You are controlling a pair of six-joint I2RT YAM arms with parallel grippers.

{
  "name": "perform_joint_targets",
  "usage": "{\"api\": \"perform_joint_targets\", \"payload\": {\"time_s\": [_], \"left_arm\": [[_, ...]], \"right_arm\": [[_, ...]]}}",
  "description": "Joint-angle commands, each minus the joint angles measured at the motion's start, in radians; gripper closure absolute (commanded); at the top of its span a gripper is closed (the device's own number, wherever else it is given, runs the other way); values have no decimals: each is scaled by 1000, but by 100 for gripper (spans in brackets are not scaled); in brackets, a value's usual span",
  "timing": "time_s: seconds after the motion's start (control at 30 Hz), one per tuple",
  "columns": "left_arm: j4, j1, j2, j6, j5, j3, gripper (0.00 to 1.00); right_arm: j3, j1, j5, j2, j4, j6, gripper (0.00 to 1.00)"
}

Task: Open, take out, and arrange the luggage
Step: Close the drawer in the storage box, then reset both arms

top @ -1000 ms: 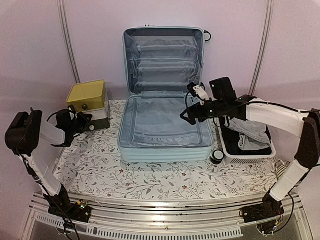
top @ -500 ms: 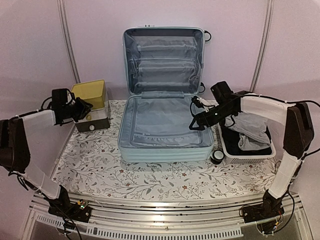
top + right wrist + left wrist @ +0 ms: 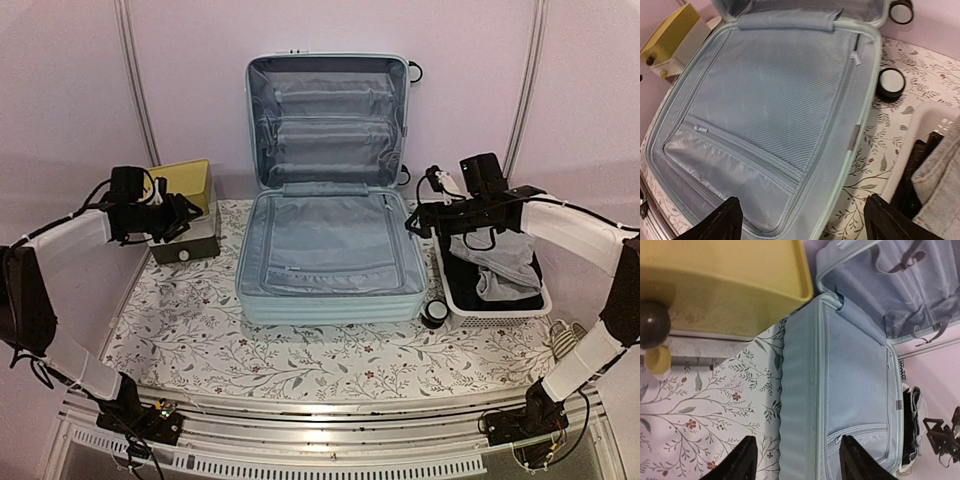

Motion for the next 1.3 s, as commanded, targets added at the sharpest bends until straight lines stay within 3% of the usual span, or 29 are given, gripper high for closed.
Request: {"api": "perform_joint_targets", "payload": {"time_s": [0.0,0.2,0.33,0.5,0.7,0.87,1.0,1.1,1.27], "left_arm": [[90,-17,-105,91,-2,-35,39],[239,-63,-232,129,-49,-169,27],[161,-104,-308,144,-122,-242,26],[175,-117,-467,120,-218,-372,26],[190,-123,-552,113,-243,-425,26],[306,-146,-542,159,-295,-518,26],[468,-190,-588,173,-344,-651,26],[541,-199,-640,197,-344,-707,26],[608,-200,-732,175,-324,-742,26]], "right_arm": [[-103,-38,127,-106,209,82,13],[-253,-79,275,-231,258,126,11],[-378,-156,244,-378,193,234,10],[-474,-168,249,-539,33,356,10],[-486,-169,193,-675,14,431,10],[-476,-168,291,-622,53,460,9],[-577,-168,289,-617,237,356,9],[-673,-168,300,-696,347,312,9],[-773,-170,326,-922,294,388,10]]}}
